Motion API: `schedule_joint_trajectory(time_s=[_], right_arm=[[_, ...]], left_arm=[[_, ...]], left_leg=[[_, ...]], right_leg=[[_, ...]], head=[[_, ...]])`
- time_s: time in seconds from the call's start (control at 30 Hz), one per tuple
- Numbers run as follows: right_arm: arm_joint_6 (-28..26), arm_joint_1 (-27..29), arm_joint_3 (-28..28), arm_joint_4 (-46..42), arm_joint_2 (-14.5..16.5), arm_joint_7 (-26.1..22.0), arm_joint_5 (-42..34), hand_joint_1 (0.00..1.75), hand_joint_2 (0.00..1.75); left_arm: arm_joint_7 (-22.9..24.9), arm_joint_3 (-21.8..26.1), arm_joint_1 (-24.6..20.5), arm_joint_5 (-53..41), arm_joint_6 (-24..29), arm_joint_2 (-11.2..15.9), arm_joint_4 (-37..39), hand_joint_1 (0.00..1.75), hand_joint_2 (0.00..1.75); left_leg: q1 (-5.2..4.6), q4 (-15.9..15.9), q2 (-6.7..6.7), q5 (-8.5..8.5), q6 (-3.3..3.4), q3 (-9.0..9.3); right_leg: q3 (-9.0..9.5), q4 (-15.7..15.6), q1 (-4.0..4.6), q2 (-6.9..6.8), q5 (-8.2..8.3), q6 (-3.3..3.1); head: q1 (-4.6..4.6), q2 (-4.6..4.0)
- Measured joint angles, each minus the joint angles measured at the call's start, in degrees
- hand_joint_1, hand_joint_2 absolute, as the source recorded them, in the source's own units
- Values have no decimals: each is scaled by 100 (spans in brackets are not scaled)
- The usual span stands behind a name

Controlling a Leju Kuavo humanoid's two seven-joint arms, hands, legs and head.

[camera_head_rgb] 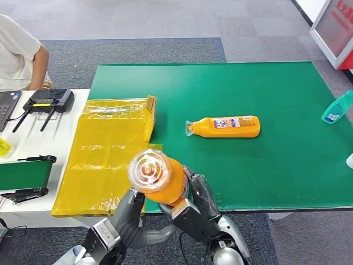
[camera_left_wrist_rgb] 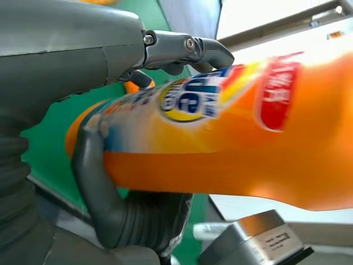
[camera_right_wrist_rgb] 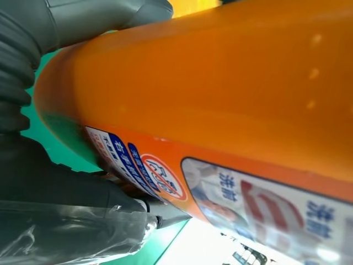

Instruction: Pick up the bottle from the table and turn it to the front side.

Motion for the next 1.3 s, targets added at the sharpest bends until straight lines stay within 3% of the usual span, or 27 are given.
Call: schedule_joint_trajectory(time_s=[0.47,1.3], right_arm=[[-175,125,14,234,105,26,173,175,175],[-293,103,81,251,134,5,482,175,175]], left_arm=[[25,9,22,-550,290,-23,-297,0,175],[213,243,1,-230,154,-158,-96,0,175]], left_leg=[[0,0,0,0,0,0],[0,0,0,0,0,0]], right_leg=[[0,0,0,0,0,0],[-2,0,0,0,-1,-1]], head=[[-1,0],[-1,0]])
